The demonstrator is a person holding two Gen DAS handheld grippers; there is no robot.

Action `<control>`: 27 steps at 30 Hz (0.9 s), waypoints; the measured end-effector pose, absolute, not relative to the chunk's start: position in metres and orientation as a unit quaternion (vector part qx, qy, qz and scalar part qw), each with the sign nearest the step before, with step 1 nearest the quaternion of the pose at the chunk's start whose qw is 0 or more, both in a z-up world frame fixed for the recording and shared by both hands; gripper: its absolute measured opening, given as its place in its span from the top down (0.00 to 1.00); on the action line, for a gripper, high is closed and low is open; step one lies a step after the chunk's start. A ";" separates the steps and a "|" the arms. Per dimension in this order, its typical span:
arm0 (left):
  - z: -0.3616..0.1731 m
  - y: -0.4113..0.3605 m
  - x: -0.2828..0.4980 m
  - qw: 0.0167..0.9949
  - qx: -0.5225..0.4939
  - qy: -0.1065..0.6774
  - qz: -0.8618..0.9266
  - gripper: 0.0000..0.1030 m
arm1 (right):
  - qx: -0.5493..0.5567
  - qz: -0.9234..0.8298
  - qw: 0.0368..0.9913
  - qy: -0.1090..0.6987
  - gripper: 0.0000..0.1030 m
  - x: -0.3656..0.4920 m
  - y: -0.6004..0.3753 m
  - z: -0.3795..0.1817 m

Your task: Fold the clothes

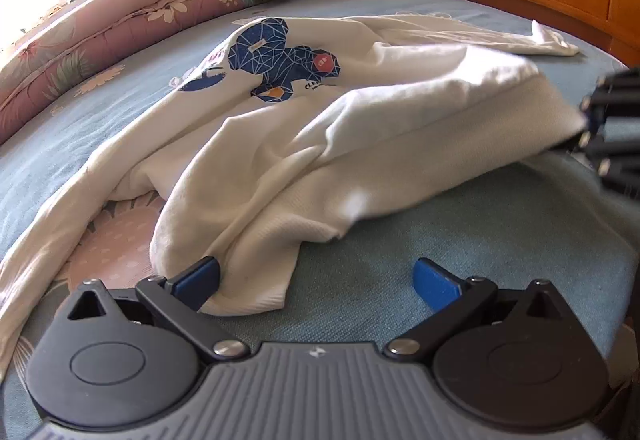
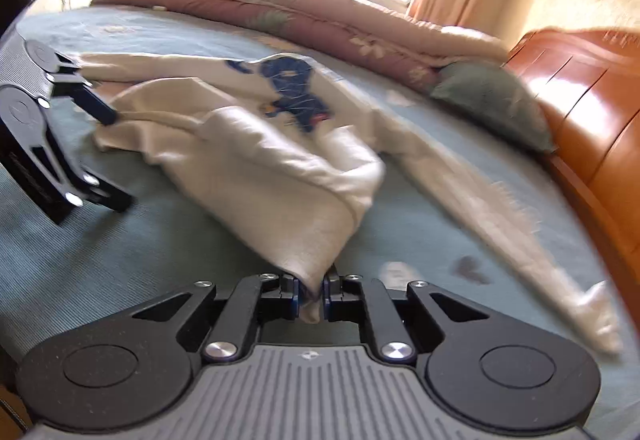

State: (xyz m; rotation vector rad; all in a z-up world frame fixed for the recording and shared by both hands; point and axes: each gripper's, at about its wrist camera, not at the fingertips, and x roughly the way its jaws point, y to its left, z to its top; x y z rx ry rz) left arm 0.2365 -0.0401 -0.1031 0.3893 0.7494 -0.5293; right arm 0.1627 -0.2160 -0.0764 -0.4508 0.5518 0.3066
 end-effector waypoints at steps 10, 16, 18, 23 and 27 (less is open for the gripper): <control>-0.078 -0.037 0.211 0.874 0.161 0.354 -0.292 0.01 | -0.351 0.102 0.894 0.260 0.92 0.139 -0.269 -0.057; -0.063 -0.025 0.206 0.884 0.114 0.354 -0.283 0.01 | -0.383 0.119 0.866 0.299 0.93 0.146 -0.271 -0.072; -0.057 -0.018 0.205 0.887 0.095 0.354 -0.280 0.01 | -0.398 0.118 0.854 0.313 0.92 0.148 -0.274 -0.078; -0.048 0.003 0.213 0.888 0.015 0.379 -0.260 0.01 | -0.398 0.126 0.848 0.328 0.88 0.147 -0.278 -0.071; -0.052 0.023 0.223 0.877 -0.072 0.407 -0.244 0.01 | -0.379 0.140 0.859 0.316 0.84 0.144 -0.274 -0.051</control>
